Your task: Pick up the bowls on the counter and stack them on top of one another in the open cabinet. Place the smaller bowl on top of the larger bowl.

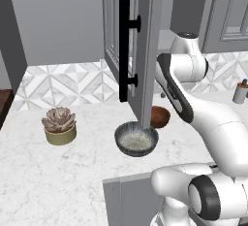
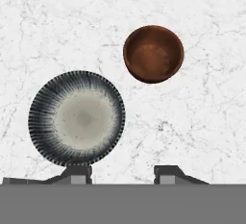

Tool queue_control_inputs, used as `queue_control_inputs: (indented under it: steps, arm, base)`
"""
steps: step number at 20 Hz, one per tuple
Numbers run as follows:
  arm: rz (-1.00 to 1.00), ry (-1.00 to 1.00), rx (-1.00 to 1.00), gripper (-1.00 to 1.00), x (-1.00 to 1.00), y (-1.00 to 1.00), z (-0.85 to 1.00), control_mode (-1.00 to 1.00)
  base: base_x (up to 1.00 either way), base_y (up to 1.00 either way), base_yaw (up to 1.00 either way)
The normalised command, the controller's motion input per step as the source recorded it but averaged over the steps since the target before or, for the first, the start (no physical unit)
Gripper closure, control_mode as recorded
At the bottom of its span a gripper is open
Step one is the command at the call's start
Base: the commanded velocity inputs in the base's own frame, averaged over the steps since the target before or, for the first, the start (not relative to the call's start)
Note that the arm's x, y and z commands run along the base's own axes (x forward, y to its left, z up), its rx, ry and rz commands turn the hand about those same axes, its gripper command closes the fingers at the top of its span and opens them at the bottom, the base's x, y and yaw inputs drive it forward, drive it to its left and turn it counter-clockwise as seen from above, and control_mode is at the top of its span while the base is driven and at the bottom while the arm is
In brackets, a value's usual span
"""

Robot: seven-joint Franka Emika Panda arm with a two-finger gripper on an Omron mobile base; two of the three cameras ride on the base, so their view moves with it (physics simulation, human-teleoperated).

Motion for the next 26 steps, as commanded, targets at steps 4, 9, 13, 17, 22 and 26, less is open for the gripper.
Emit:
queue_control_inputs:
  steps: [4,9,13,17,22,26]
  arm:
    - [-0.01,-0.05,0.0,-1.0,-0.3,-0.14,0.0,-1.0]
    - [-0.04,-0.21,0.06,-1.0,-0.37,-0.48,-0.43,-1.0]
    - [-0.05,-0.01,0.16,-1.0,-0.03,-0.82,-0.4,-1.0]
    - [-0.03,-0.03,0.27,-1.0,0.15,-0.6,-0.26,-1.0]
    - [0.0,0.12,0.16,-1.0,0.5,-0.39,-0.26,-1.0]
    - [0.0,0.36,0.01,-1.0,0.72,-0.23,-0.3,-1.0]
  base:
    - [0.0,0.0,0.0]
    - [0.0,0.0,0.0]
    - [0.0,0.0,0.0]
    - [0.0,0.0,0.0]
    - [0.0,0.0,0.0]
    - [0.0,0.0,0.0]
